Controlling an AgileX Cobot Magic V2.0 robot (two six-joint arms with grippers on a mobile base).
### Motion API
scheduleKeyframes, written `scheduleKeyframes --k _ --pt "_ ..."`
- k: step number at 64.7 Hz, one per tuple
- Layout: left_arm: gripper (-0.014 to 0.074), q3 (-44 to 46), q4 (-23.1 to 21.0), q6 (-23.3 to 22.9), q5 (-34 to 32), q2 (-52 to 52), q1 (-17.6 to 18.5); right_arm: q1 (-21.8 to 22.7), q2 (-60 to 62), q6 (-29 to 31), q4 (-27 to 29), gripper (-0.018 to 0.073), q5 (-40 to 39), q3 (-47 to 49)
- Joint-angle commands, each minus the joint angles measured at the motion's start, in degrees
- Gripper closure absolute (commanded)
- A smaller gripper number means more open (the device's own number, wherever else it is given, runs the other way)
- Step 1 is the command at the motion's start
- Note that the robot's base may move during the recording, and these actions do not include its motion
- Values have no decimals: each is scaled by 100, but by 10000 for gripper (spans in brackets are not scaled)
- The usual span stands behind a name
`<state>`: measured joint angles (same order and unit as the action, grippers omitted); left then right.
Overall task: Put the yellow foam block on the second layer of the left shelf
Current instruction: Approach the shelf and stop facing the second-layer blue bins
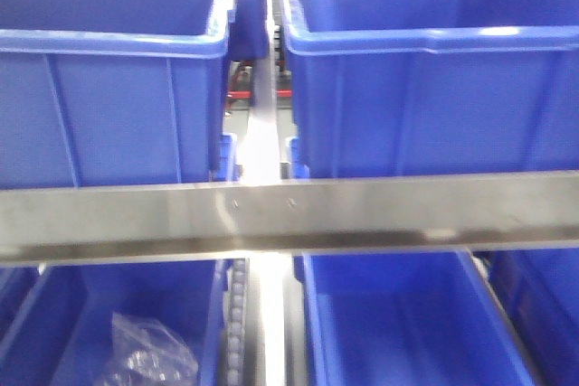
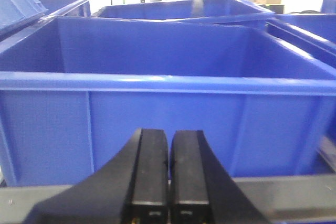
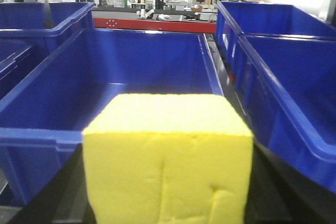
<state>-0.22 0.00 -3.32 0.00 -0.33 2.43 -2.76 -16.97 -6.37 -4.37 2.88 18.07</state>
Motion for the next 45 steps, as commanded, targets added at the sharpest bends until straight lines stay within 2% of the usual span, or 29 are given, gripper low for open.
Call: scheduleKeyframes --k 1,45 --pt "472 -154 -32 -19 -461 -98 -9 45 -50 42 -55 134 -519 177" --pt "472 -154 -32 -19 -461 -98 -9 45 -50 42 -55 134 -519 177"
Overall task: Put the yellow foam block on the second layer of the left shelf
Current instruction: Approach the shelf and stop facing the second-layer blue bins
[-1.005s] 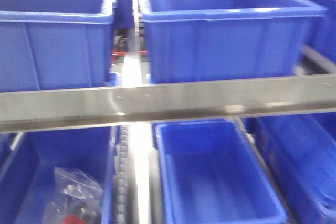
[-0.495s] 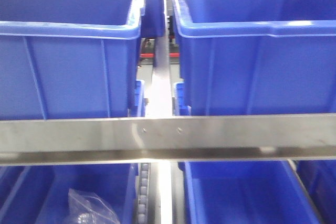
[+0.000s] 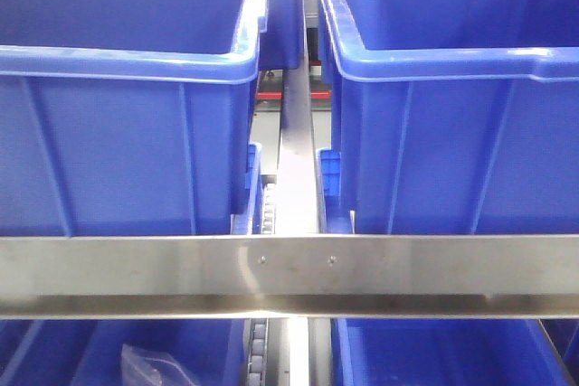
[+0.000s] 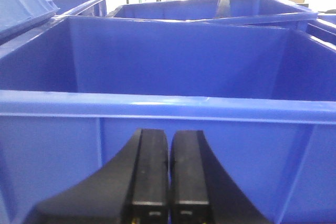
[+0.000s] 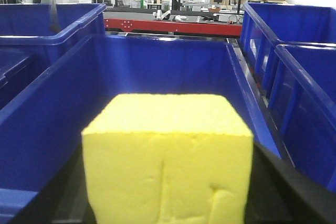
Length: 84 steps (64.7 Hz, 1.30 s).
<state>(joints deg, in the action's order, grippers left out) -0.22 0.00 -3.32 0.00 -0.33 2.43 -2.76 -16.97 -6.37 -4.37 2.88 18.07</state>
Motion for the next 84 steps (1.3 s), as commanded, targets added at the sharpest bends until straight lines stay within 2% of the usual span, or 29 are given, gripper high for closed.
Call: scheduleKeyframes --k 1,48,60,66,84 --pt "472 -154 -32 -19 -461 -98 -9 45 -50 42 -55 134 -519 177" --pt "472 -154 -32 -19 -461 -98 -9 45 -50 17 -44 134 -523 177" --pt "472 -154 -32 -19 -461 -98 -9 45 -50 13 -44 134 -921 177" --pt "472 -154 -32 -19 -461 -98 -9 38 -94 13 -44 134 -864 213" --pt "472 -154 -32 -19 -461 -98 -9 -204 -1198 13 -44 134 -581 933"
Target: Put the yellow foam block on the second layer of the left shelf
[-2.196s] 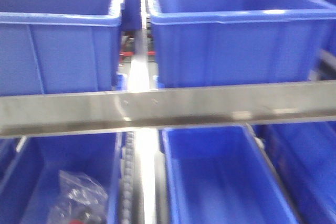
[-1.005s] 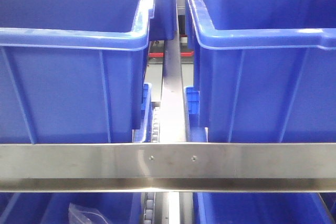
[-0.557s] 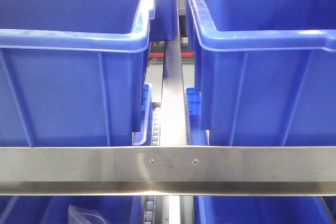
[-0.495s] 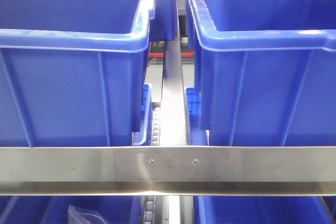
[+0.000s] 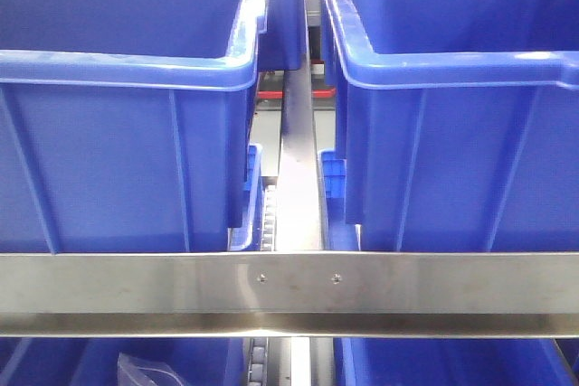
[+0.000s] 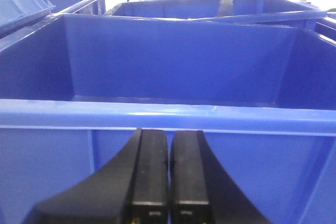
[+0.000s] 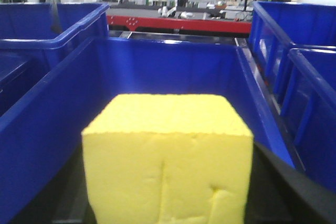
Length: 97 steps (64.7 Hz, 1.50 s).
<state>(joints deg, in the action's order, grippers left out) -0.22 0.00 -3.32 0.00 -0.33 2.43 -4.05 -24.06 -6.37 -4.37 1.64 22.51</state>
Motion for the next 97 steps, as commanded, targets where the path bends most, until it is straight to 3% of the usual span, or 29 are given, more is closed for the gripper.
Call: scheduleKeyframes --k 1,20,35,46,69,78,87,97 --pt "472 -154 0 -19 -461 -98 -9 -91 -582 13 -44 134 -446 541" --pt "472 -154 -32 -19 -461 -98 -9 -541 -2689 13 -44 134 -442 1485" --pt "472 -154 -32 -19 -461 -98 -9 -547 -3771 13 -44 120 -442 2131" --pt "472 -154 0 -19 -461 -98 -9 -536 -3948 13 -44 -62 -507 2224" --pt "472 -154 -32 -19 -461 -98 -9 -524 -3901 13 89 -45 -435 2224" --pt "472 -154 0 -19 -461 -98 -9 -212 -3552 13 283 -42 -228 2194" --pt "472 -154 -32 -19 -461 -98 -9 360 -2900 93 283 80 -316 1900" --pt "472 -154 -32 -19 -461 -98 -9 652 -1961 270 283 352 -384 1168"
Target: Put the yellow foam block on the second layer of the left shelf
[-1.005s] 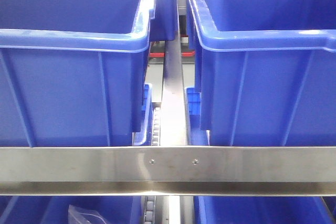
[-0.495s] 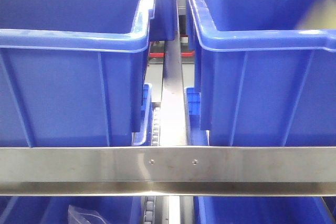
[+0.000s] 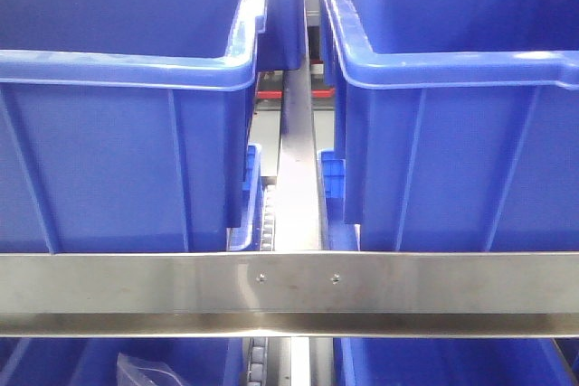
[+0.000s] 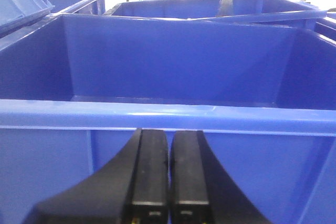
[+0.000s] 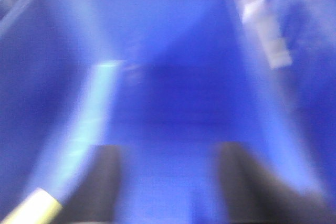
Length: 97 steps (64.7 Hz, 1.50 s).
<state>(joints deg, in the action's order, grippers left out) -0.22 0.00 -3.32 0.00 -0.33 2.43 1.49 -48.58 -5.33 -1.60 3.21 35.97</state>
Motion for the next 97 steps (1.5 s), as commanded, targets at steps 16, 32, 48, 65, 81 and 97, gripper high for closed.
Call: scheduleKeyframes --k 16,32,48,65,81,97 --pt "472 -154 -32 -19 -461 -98 -9 87 1959 180 6 531 -812 -1334" --pt "472 -154 -32 -19 -461 -98 -9 87 3176 180 6 531 -786 -2106" --pt "472 -154 -32 -19 -461 -98 -9 87 3253 180 6 531 -658 -2228" --pt "472 -154 -32 -19 -461 -98 -9 87 3306 180 6 531 -661 -2311" --pt "472 -154 -32 -19 -461 -98 -9 -35 4506 180 -256 531 -650 -3021" --pt "472 -154 -32 -19 -461 -98 -9 -332 5027 180 -256 531 -394 -3651"
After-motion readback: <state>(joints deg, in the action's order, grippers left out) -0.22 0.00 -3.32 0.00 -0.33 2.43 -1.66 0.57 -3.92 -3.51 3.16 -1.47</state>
